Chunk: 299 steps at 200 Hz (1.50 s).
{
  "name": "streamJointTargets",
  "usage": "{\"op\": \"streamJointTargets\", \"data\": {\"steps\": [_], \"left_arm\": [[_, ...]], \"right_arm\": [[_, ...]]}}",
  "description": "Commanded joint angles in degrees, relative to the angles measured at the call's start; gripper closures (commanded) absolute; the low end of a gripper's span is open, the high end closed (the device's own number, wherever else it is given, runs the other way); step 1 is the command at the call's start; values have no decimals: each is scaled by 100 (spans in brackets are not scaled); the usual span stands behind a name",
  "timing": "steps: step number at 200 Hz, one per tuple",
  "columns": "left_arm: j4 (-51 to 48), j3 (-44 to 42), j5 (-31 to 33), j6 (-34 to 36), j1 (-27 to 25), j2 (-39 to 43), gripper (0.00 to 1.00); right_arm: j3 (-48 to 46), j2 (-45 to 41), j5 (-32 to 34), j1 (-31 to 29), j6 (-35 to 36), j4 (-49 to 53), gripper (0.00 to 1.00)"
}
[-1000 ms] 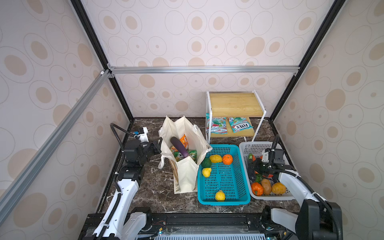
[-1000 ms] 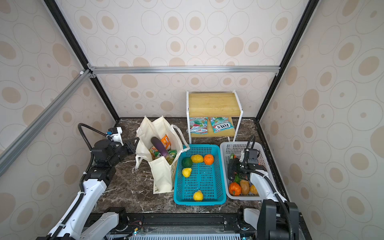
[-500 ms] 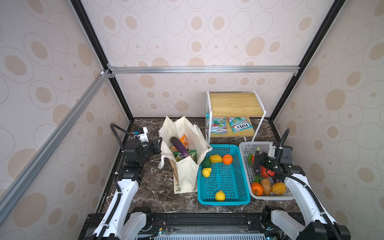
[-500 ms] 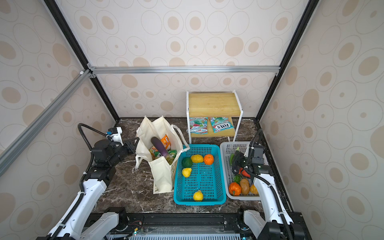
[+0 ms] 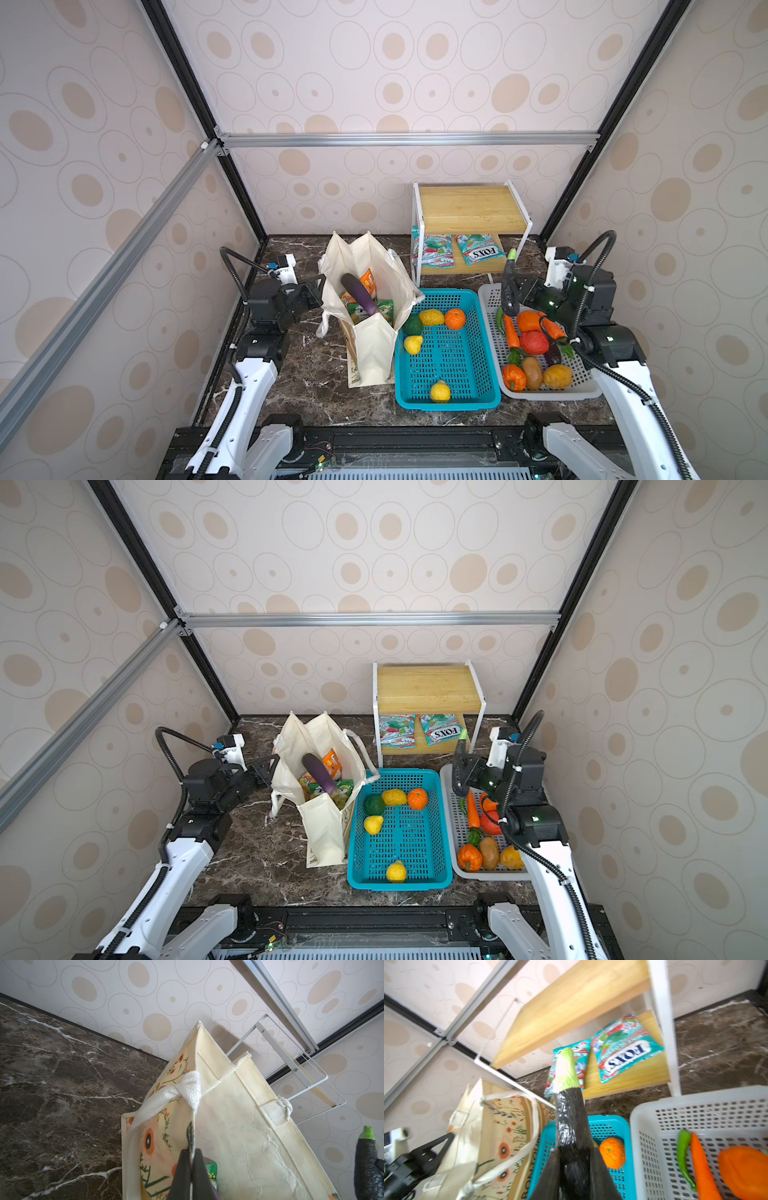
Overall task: Place the food into the grocery bag and tie it
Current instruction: 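Lift the dark eggplant with the right gripper and carry it over the tote, then lower the dark eggplant into the tote and open the right gripper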
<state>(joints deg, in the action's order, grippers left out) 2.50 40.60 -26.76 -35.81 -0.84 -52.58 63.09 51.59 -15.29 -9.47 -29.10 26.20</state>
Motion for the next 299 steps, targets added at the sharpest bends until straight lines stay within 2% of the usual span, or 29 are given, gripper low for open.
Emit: {"op": "streamJointTargets", "data": {"steps": [1,57,113,155,240,272,299], "left_arm": [[15,-82,-164,-100,11,87,100],[14,-21,-293,-158,14,81,100],[-39,61,-325,-163,12,136,100],[-85,145,-302,-114,12,137,100],[-140,246,-117,-48,8,203,100],[-180,222,-90,-27,6,215,100],[-206,247,-51,-5,9,243,100]], "right_arm": [[453,399,457,-871,-104,-207,80],[1948,2259,1032,-2953,70,-957,81],[3164,4151,794,-3888,177,-1154,81],[3651,5227,786,-4080,142,-790,80],[4170,6642,1188,-4138,199,195,76],[4390,6719,1221,-4195,235,397,67],[4713,6488,1132,-4290,484,542,46]]}}
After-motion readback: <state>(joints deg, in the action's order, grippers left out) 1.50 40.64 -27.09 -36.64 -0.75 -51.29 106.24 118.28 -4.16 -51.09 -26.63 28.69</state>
